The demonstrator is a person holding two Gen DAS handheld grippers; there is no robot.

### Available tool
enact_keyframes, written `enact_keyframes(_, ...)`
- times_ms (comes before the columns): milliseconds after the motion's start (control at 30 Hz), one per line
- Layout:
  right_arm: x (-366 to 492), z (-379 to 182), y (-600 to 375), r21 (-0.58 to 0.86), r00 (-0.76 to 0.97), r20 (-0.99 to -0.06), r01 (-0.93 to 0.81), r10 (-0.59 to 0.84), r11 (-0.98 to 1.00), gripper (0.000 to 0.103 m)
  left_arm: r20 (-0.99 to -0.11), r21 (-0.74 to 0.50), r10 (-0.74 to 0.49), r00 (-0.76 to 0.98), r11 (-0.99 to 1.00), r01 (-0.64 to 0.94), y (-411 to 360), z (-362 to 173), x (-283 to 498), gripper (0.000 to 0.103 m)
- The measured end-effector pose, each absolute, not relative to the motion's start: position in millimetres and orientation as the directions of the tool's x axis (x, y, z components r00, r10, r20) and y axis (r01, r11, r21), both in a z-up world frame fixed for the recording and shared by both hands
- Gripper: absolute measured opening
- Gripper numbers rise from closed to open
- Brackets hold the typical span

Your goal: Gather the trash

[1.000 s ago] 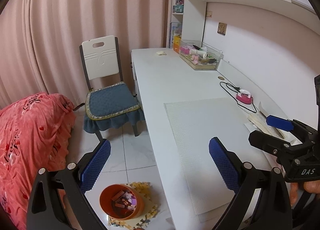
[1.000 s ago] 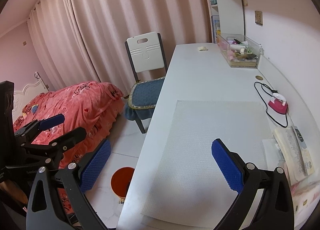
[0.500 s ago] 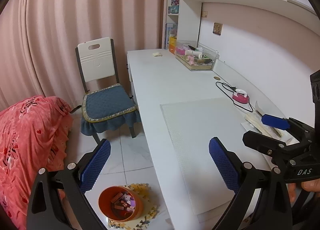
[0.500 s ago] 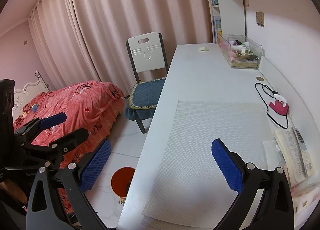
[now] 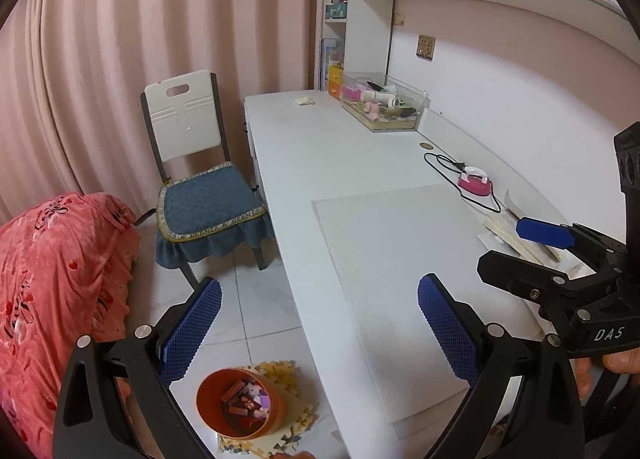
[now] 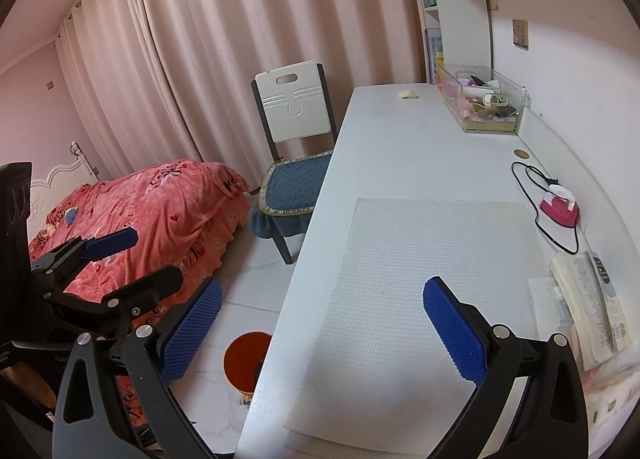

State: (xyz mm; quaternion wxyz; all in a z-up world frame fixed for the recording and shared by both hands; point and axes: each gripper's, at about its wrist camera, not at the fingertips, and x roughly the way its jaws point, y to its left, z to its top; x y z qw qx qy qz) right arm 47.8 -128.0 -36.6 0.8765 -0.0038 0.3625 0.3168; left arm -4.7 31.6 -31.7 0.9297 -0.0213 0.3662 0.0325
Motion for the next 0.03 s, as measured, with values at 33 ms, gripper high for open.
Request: enact_keyframes(33, 47.9, -37.4, -127.6, 0.224, 0.536, -0.639, -0.557, 0.552, 0.8, 0.099, -0.683, -0.016, 0.045, 0.729, 0.997, -0.077, 31.7, -31.7, -4.6, 0.097)
